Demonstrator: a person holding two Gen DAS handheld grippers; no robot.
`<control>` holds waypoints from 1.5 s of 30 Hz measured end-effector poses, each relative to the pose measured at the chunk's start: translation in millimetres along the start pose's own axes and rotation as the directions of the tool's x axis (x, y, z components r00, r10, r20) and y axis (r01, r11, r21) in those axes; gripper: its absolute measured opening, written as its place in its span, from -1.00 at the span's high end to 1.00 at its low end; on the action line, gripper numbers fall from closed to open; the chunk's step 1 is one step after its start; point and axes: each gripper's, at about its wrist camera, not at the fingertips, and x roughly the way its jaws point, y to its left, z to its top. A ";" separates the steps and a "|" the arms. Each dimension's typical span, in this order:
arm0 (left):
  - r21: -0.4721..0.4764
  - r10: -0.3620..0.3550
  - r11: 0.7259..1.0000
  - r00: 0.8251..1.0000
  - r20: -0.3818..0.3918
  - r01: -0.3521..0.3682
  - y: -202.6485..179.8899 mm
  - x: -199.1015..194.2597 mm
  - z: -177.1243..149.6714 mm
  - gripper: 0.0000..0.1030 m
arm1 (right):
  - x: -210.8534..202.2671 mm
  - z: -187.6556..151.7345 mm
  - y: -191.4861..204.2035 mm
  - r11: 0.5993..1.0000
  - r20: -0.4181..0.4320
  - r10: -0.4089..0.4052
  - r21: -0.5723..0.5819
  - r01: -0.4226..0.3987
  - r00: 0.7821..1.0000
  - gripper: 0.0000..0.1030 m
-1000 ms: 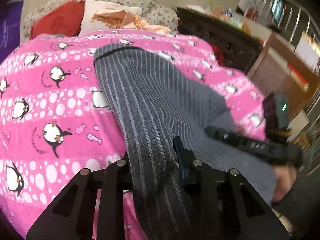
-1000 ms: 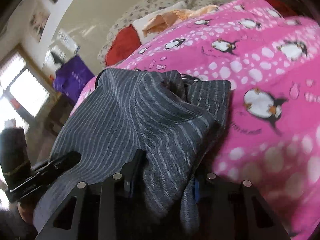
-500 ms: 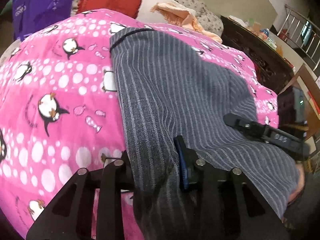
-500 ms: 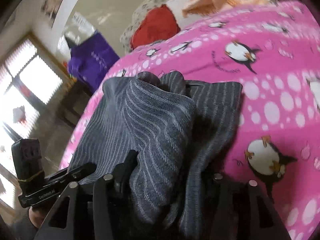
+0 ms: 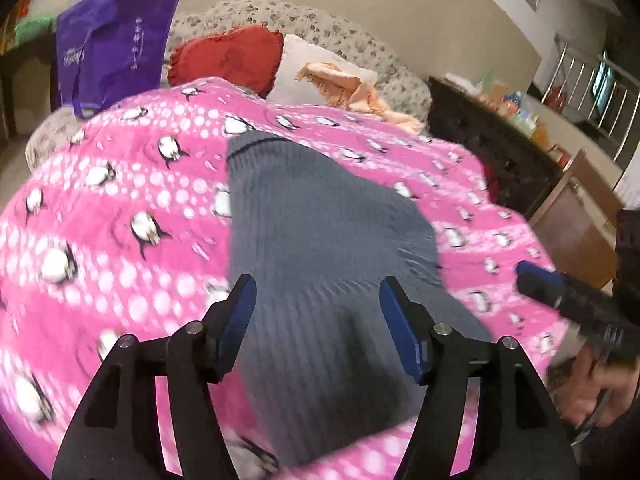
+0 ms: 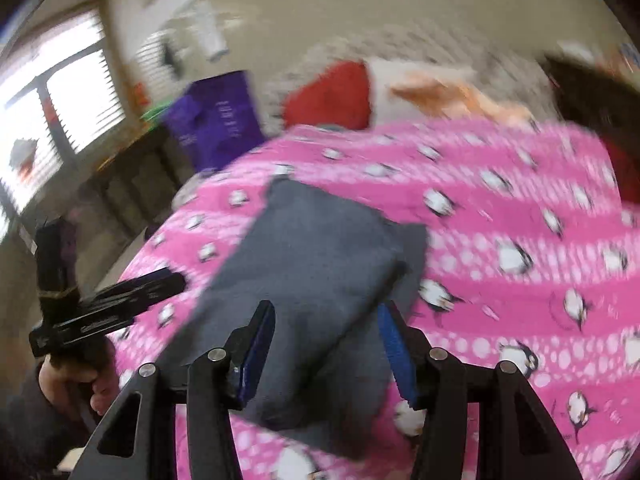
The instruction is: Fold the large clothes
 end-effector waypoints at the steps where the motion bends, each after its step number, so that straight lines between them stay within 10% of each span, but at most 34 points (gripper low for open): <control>1: -0.020 0.001 1.000 1.000 -0.020 -0.002 -2.0 1.1 -6.0 -0.06 | 0.4 -4.5 11.7 0.999 -0.004 0.024 -0.035 -0.024 1.000 0.38; 3: 0.004 0.039 0.999 0.994 -0.102 -0.039 -7.6 18.7 -21.2 0.37 | 17.6 -22.1 29.1 0.992 -0.069 0.059 -0.104 -0.067 0.996 0.59; 7: 0.060 0.095 0.995 0.981 -0.169 -0.086 -13.0 44.5 -40.9 0.38 | 81.6 -62.9 9.0 0.998 -0.269 -0.008 -0.066 -0.010 0.963 0.64; 10: 0.058 0.084 0.996 0.980 -0.178 -0.074 -16.3 46.4 -39.4 0.17 | 78.0 -62.8 11.0 0.997 -0.247 -0.027 -0.076 0.008 0.969 0.60; 12: 0.037 0.024 0.999 0.985 -0.173 -0.018 -15.0 48.5 -39.7 -0.36 | 79.6 -63.2 11.3 0.998 -0.248 -0.028 -0.064 0.013 0.968 0.47; 20: 0.036 0.099 0.995 0.992 -0.078 -0.097 -34.7 -16.2 -33.1 -0.76 | 2.1 -64.0 27.0 0.994 -0.097 -0.109 -0.043 0.105 0.989 0.42; 28: 0.106 0.253 0.959 0.963 0.093 -0.262 -78.1 -90.8 -33.5 -0.76 | -71.8 -73.6 30.6 0.969 -0.040 -0.211 0.125 0.214 0.977 0.40; 33: 0.012 0.161 0.987 0.986 0.041 -0.161 -79.2 -112.0 -39.0 -0.92 | -104.2 -74.7 42.8 0.960 -0.027 -0.242 0.140 0.243 0.970 0.00; 45: 0.147 0.310 0.936 0.947 0.084 -0.320 -117.6 -119.8 -67.2 -0.94 | -110.7 -92.5 60.7 0.947 -0.017 -0.293 0.136 0.292 0.956 -0.14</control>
